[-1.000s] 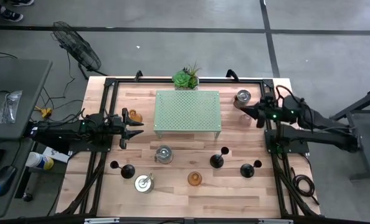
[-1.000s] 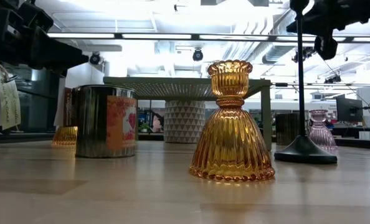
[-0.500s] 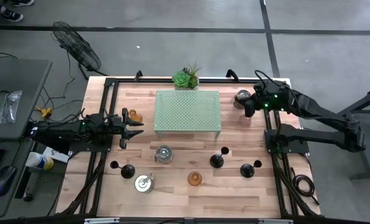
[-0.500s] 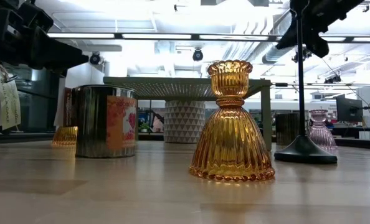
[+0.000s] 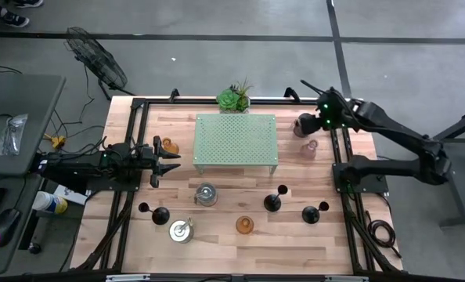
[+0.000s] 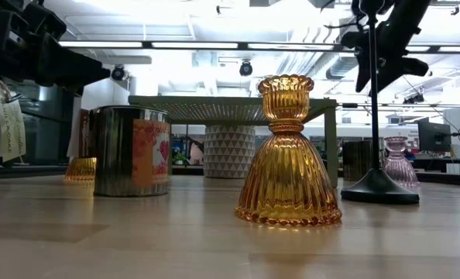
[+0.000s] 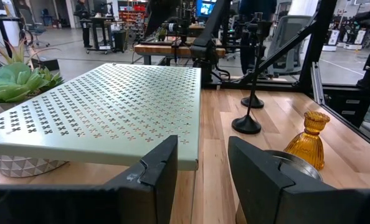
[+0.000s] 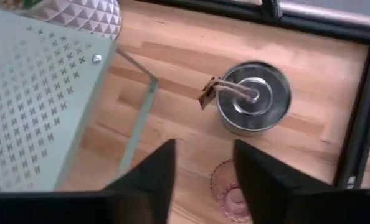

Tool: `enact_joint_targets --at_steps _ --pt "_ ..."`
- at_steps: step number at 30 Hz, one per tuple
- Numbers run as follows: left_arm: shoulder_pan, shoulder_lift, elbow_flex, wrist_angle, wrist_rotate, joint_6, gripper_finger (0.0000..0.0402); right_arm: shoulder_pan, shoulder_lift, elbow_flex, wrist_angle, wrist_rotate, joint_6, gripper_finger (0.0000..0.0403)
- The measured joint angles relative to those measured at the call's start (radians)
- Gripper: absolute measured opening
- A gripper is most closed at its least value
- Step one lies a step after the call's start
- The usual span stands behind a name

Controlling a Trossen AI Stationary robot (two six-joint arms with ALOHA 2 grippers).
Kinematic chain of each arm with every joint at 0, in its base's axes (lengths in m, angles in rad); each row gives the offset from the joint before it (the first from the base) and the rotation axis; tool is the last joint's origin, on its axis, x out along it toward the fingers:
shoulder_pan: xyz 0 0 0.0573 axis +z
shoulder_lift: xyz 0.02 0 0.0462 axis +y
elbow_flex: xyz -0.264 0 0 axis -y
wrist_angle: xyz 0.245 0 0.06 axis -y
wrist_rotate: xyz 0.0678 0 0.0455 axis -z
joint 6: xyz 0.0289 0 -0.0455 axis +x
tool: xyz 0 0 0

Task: Pick & Place candle stick holders
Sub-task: Put the top silver scented candle on the shelf

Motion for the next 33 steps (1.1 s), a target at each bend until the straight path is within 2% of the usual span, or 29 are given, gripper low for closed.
enact_joint_targets --at_steps 7,9,11,16,19,25,33 --pt "0.000 0.000 0.000 0.000 0.000 0.000 0.0138 -0.065 0.129 0.053 -0.056 0.009 -0.017 0.0331" --pt "0.000 0.000 0.000 0.000 0.000 0.000 0.0138 -0.081 0.181 0.093 -0.092 0.023 -0.028 0.0370" --pt "0.000 0.000 0.000 0.000 0.000 0.000 0.0138 -0.103 0.234 0.139 -0.129 0.026 -0.044 0.0392" --pt "0.000 0.000 0.000 0.000 0.000 0.000 0.0138 -0.149 0.359 0.228 -0.209 0.002 -0.160 0.0384" --pt "0.000 0.000 0.000 0.000 0.000 0.000 0.0138 -0.157 0.405 0.248 -0.216 0.004 -0.348 0.0384" --pt "0.000 0.000 0.000 0.000 0.000 0.000 0.0138 -0.171 0.454 0.250 -0.226 0.107 -0.784 0.0386" --pt "0.000 0.000 0.000 0.000 0.000 0.000 0.0138 -0.191 0.485 0.250 -0.223 0.079 -1.079 0.0386"
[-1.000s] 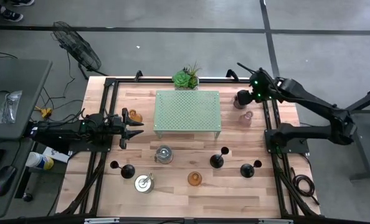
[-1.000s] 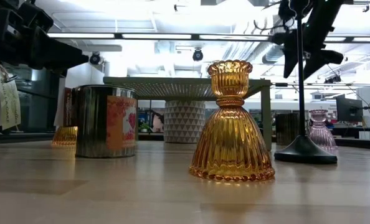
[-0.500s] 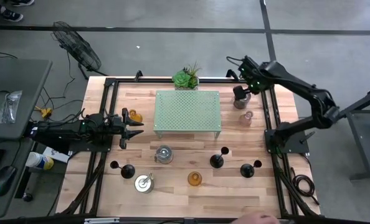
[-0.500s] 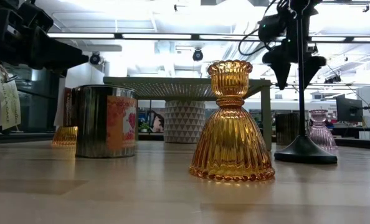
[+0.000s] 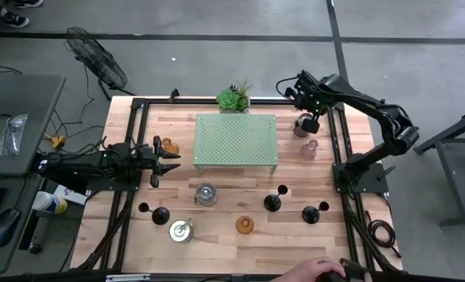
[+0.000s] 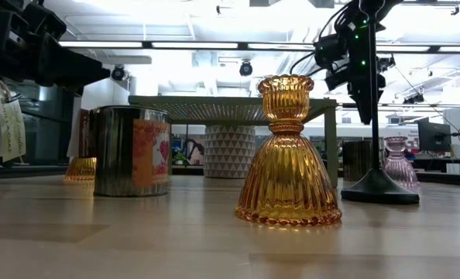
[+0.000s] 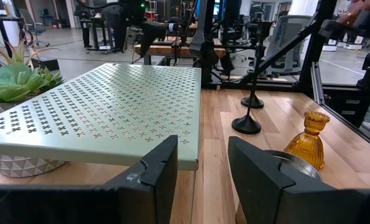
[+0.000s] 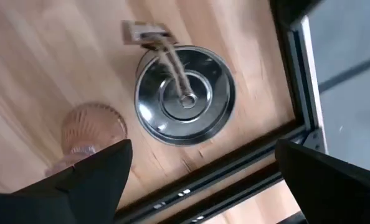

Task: Pick & Place candle stick holders
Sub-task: Put the top silver scented candle on the shelf

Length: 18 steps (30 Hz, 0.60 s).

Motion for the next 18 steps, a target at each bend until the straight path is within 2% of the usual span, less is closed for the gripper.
enact_joint_targets --at_steps 9,18 --pt "0.000 0.000 0.000 0.000 0.000 0.000 0.0138 0.025 -0.030 -0.035 0.013 -0.197 -0.251 0.0386" --pt "0.000 0.000 0.000 0.000 0.000 0.000 0.0138 0.013 -0.033 -0.092 0.120 -0.118 -0.245 0.0386"
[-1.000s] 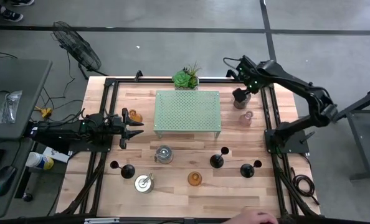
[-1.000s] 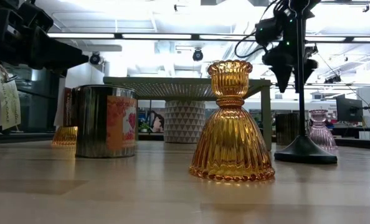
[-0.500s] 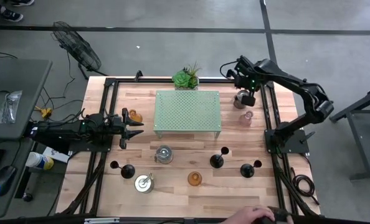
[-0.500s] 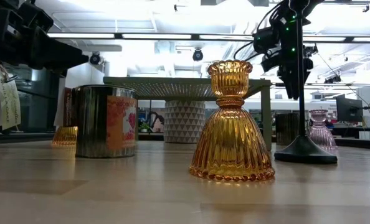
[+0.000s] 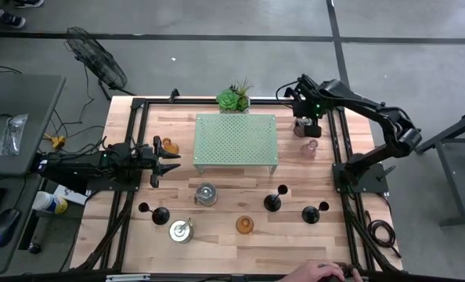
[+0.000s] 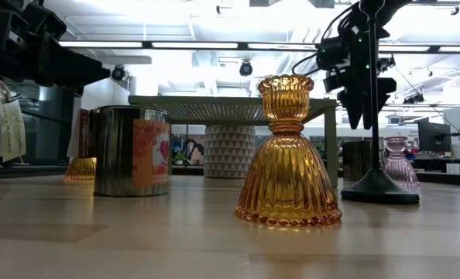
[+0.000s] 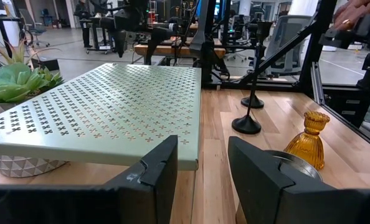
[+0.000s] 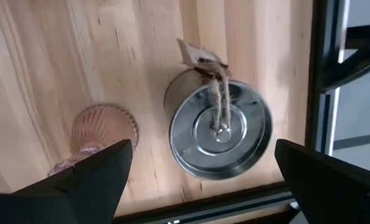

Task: Pick & Place candle stick holders
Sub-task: Put the top silver scented candle on the shelf

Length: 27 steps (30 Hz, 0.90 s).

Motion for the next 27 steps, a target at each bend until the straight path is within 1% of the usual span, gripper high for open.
enact_joint_targets --at_steps 10,18,24,27 --pt "0.000 0.000 0.000 0.000 0.000 0.000 0.0138 -0.020 0.000 -0.042 0.079 0.004 0.096 0.0386" --pt "0.000 0.000 0.000 0.000 0.000 0.000 0.0138 -0.047 0.001 -0.068 0.105 0.027 0.107 0.0386" --pt "0.000 0.000 0.000 0.000 0.000 0.000 0.0138 -0.072 0.002 -0.068 0.129 -0.005 0.137 0.0386" --pt "0.000 0.000 0.000 0.000 0.000 0.000 0.0138 -0.081 0.005 -0.068 0.130 -0.038 0.183 0.0386"
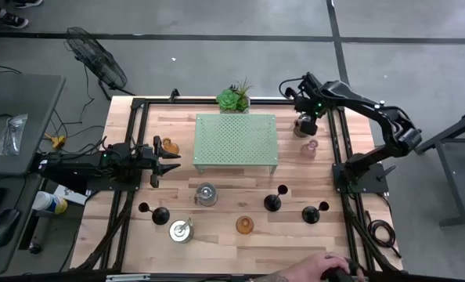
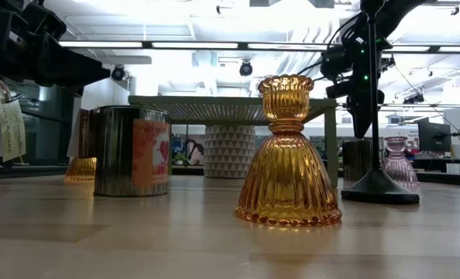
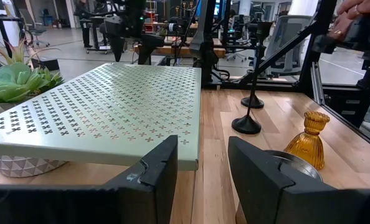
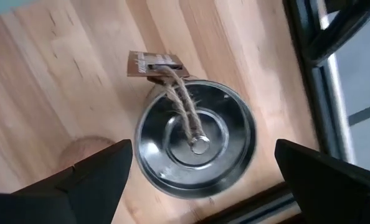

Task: Pick & Place candle stick holders
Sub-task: Put the top silver scented candle on the shelf

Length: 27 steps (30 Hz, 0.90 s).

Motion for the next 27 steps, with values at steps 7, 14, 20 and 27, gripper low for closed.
enact_joint_targets --at_steps 7,14,20,27 --pt "0.000 0.000 0.000 0.000 0.000 0.000 0.0138 -0.010 0.000 0.000 0.001 -0.066 0.073 0.0386" --pt "0.000 0.000 0.000 0.000 0.000 0.000 0.0138 -0.020 0.000 0.000 0.005 -0.070 0.129 0.0386" --pt "0.000 0.000 0.000 0.000 0.000 0.000 0.0138 -0.038 0.000 -0.015 0.016 -0.062 0.130 0.0386" --pt "0.000 0.000 0.000 0.000 0.000 0.000 0.0138 -0.037 0.000 -0.079 0.071 -0.078 0.131 0.0386"
